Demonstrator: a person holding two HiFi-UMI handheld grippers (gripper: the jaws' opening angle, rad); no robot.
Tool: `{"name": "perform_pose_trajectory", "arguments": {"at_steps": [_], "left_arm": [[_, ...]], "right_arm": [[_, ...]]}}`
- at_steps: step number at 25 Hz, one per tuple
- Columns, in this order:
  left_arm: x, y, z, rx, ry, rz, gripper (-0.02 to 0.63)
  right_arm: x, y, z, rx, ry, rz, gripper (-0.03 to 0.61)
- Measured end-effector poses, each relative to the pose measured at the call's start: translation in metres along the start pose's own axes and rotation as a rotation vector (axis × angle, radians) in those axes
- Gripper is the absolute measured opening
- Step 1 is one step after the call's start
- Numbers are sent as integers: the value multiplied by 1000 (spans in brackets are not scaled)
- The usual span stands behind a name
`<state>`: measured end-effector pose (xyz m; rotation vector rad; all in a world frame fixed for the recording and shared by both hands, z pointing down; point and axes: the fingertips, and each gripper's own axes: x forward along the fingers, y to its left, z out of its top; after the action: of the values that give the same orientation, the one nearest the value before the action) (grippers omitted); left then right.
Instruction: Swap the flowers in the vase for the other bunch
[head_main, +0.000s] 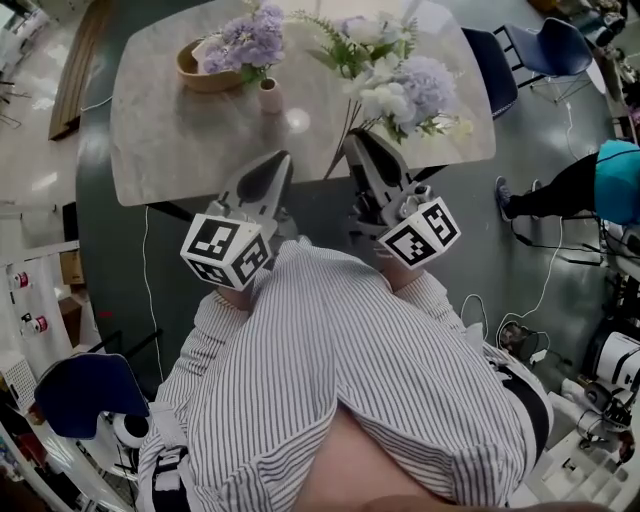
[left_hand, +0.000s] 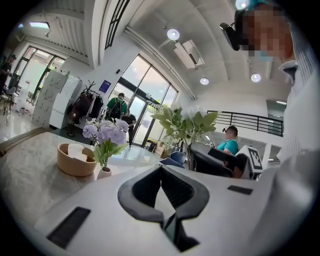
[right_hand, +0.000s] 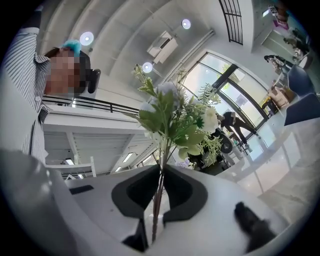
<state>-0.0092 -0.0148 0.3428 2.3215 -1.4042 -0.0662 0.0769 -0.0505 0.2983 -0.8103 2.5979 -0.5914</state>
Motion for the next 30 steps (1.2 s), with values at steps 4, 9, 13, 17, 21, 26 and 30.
{"name": "perform_pose_trajectory", "arguments": {"at_steps": [4, 9, 13, 17, 21, 26, 30], "left_arm": [[10, 19, 11, 1, 2, -9, 12], [32, 48, 32, -5, 9, -41, 12], [49, 68, 47, 6, 20, -65, 12], [61, 88, 60, 12, 31, -82, 12], [69, 105, 63, 11, 60, -111, 12], [78, 121, 56, -1, 131, -168, 12], [82, 127, 49, -17, 166, -196, 12]], "right_arm": [[19, -9, 6, -21, -30, -20, 35], [53, -27, 14, -26, -57, -43, 35], [78, -39, 19, -33, -72, -63, 32], [101, -47, 21, -38, -83, -80, 32], [118, -51, 21, -57, -92, -97, 31], [131, -62, 21, -58, -116, -154, 31], [132, -69, 19, -62, -120, -196, 31]]}}
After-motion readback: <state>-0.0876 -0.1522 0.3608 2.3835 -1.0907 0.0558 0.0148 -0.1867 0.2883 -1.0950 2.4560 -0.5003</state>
